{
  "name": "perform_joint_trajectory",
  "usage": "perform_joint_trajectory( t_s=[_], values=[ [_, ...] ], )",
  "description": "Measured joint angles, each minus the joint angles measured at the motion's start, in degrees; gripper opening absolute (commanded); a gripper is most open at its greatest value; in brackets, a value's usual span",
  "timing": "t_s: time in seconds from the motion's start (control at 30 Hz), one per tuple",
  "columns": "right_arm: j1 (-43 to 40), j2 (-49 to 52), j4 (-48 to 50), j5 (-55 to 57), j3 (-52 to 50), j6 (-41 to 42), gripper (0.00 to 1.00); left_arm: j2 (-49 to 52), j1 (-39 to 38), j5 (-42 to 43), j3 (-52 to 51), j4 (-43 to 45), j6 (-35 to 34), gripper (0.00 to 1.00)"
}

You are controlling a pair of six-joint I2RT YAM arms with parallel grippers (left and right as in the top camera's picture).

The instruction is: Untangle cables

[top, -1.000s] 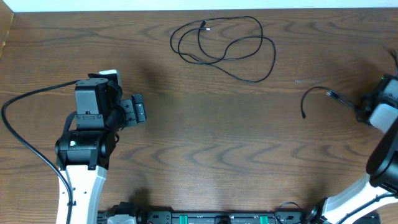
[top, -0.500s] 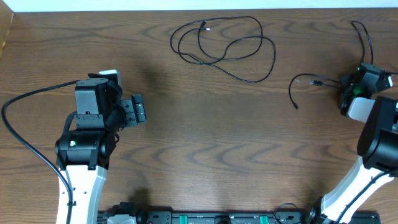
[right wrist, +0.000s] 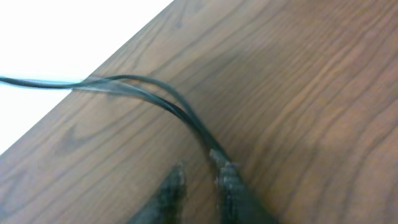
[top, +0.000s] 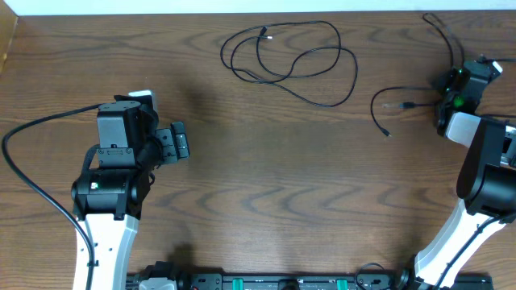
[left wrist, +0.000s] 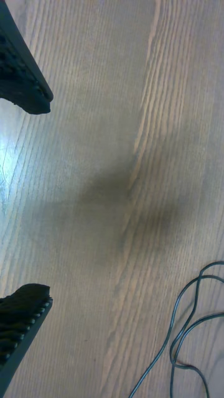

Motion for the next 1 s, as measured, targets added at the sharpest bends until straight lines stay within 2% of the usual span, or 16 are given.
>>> perform_joint_trajectory(
  t_s=[0.03, 0.07, 0.1, 0.13, 0.17, 0.2, 0.27, 0.4, 0.43, 0.53, 0.67, 1.0],
  values=[
    [0.0, 0.0, -0.4, -0.6, 0.2, -0.7, 0.59, 0.0, 0.0, 0.0, 0.0, 0.0, 0.0, 0.92],
    [0.0, 0.0, -1.3, -1.5, 0.4, -1.6, 0.63, 0.0, 0.0, 0.0, 0.0, 0.0, 0.0, 0.93],
    [0.0, 0.0, -1.9, -2.2, 0.5, -2.0, 0.76, 0.0, 0.0, 0.0, 0.0, 0.0, 0.0, 0.92],
    [0.0, -0.1, -3.0, -2.9, 0.6, -2.4, 0.79, 0.0, 0.0, 0.0, 0.0, 0.0, 0.0, 0.92],
    [0.0, -0.6, -5.2, -3.7, 0.7, -3.0, 0.94, 0.0, 0.0, 0.0, 0.0, 0.0, 0.0, 0.93],
    [0.0, -0.8, -5.7, -4.2, 0.7, -3.3, 0.99, 0.0, 0.0, 0.0, 0.0, 0.0, 0.0, 0.92],
    [0.0, -2.7, -10.1, -5.2, 0.8, -4.4, 0.99, 0.0, 0.0, 0.0, 0.0, 0.0, 0.0, 0.93],
    [0.0, -12.7, -27.9, -8.1, 1.0, -5.5, 0.99, 0.0, 0.0, 0.0, 0.0, 0.0, 0.0, 0.93],
    [0.0, -13.1, -28.6, -8.4, 1.0, -5.6, 0.99, 0.0, 0.0, 0.0, 0.0, 0.0, 0.0, 0.93],
    [0.0, -21.7, -45.6, -12.6, 1.6, -6.0, 0.99, 0.0, 0.0, 0.0, 0.0, 0.0, 0.0, 0.92],
    [0.0, -25.3, -60.2, -18.6, 1.7, -6.2, 0.99, 0.0, 0.0, 0.0, 0.0, 0.0, 0.0, 0.92],
    [0.0, -25.3, -73.6, -26.2, 1.6, -6.4, 0.99, 0.0, 0.0, 0.0, 0.0, 0.0, 0.0, 0.92]
  ],
)
